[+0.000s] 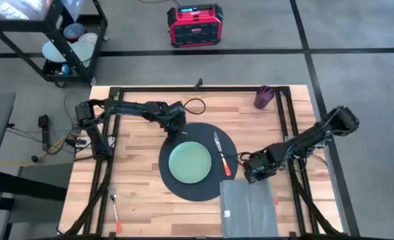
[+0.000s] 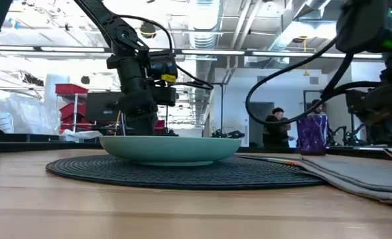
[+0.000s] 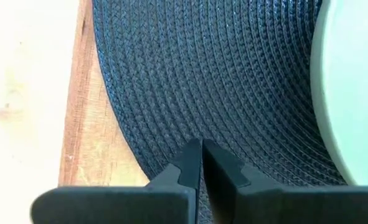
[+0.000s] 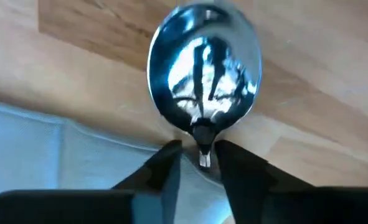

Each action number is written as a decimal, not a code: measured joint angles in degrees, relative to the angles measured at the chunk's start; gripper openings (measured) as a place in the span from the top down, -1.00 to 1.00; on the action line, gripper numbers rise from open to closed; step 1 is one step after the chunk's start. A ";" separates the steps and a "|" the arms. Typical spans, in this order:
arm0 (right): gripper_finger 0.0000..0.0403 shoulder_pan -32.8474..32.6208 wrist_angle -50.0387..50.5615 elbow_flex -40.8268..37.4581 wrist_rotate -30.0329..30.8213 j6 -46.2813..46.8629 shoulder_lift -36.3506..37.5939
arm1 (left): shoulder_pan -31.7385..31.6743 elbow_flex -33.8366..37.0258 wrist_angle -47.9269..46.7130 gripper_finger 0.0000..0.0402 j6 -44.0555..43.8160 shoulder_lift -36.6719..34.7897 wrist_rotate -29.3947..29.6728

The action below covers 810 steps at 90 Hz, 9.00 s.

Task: Set table place
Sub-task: Put the orange spoon on the blue placemat to the right of the orange fork

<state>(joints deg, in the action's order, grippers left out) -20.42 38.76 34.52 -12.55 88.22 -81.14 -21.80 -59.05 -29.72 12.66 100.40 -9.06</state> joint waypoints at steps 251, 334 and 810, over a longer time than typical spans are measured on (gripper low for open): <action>1.00 31.23 -2.59 25.32 3.80 -48.87 -13.23 | 0.13 0.00 2.17 1.00 -2.87 0.00 0.00; 1.00 33.70 7.25 25.49 0.29 -51.67 -13.77 | 0.15 0.00 8.12 1.00 -4.93 0.00 0.00; 1.00 34.73 -21.83 17.31 -14.12 -38.92 -13.75 | 0.52 -0.02 1.31 1.00 -10.45 0.00 -0.02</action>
<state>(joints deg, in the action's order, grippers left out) 14.31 16.93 51.83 -26.68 49.30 -94.89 -21.28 -59.07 -28.41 2.21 100.40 -9.08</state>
